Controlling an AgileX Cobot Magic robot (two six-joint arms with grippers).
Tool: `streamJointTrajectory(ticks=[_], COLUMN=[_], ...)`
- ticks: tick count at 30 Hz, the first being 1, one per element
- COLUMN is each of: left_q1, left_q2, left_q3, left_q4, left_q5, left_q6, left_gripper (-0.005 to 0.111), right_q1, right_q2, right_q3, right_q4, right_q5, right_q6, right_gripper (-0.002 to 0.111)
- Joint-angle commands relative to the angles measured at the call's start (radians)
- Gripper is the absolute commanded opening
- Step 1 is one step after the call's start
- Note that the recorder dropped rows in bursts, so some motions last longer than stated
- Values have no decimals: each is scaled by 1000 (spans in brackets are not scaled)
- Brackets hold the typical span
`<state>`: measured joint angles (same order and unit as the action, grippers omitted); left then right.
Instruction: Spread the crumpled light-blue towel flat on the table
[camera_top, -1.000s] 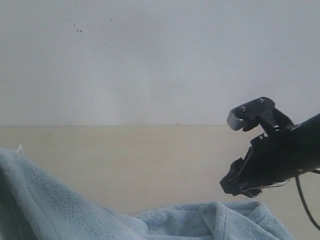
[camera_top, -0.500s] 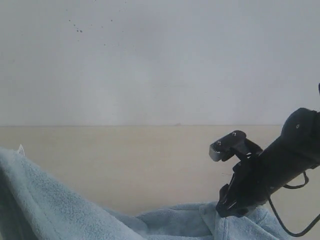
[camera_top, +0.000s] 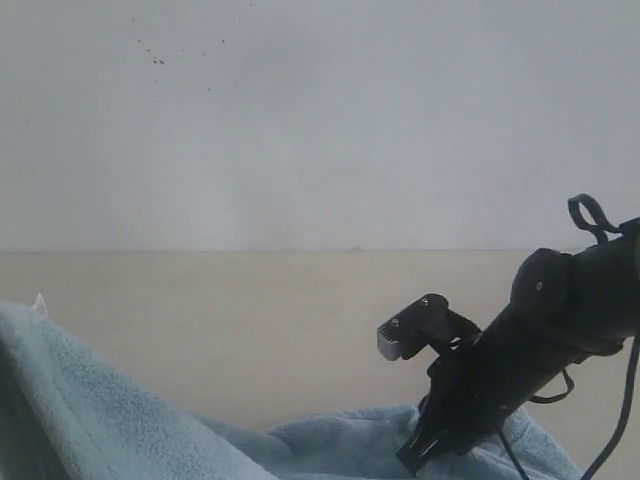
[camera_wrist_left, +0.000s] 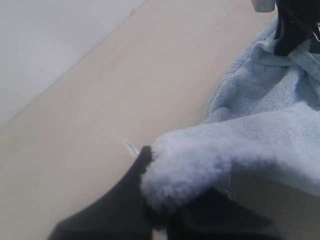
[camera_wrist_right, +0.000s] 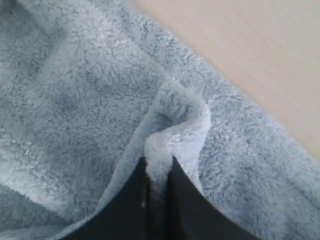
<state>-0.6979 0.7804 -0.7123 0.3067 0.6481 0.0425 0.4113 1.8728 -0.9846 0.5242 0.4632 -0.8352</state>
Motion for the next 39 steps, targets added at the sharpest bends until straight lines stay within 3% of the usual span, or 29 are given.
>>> streamJointTrajectory(ticks=[1, 4, 8, 15, 21, 27, 29, 31, 32, 36, 39], left_q1=[4, 4, 4, 4, 4, 4, 4, 4, 4, 4, 4], left_q2=[-6, -6, -6, -6, -6, -6, -6, -6, -6, -6, -6], left_q3=[4, 4, 4, 4, 4, 4, 4, 4, 4, 4, 4], left_q4=[-11, -11, -11, -11, -9, -9, -9, 2, 4, 4, 4], left_q5=[8, 12, 14, 25, 31, 64, 88, 108, 108, 108, 108], left_q6=[-11, -11, -11, -11, -11, -11, -11, -11, -11, -11, -11], left_gripper=[4, 4, 4, 4, 4, 4, 4, 4, 4, 4, 4], right_q1=[-38, -74, -144, -282, -298, -298, -298, -298, -298, -298, -298], right_q2=[-60, -133, -242, -498, -681, -826, -859, -903, -912, -923, -923], right_q3=[-5, -5, 9, 178, 362, 397, 397, 397, 397, 397, 397], right_q4=[-40, -71, -109, -206, -261, -252, -247, -247, -246, -262, -397], right_q5=[38, 111, 280, 381, 489, 609, 622, 616, 612, 570, 500], right_q6=[55, 83, 118, 302, 440, 466, 466, 466, 466, 463, 500], right_gripper=[6, 14, 13, 13, 13, 15, 23, 54, 61, 55, 55])
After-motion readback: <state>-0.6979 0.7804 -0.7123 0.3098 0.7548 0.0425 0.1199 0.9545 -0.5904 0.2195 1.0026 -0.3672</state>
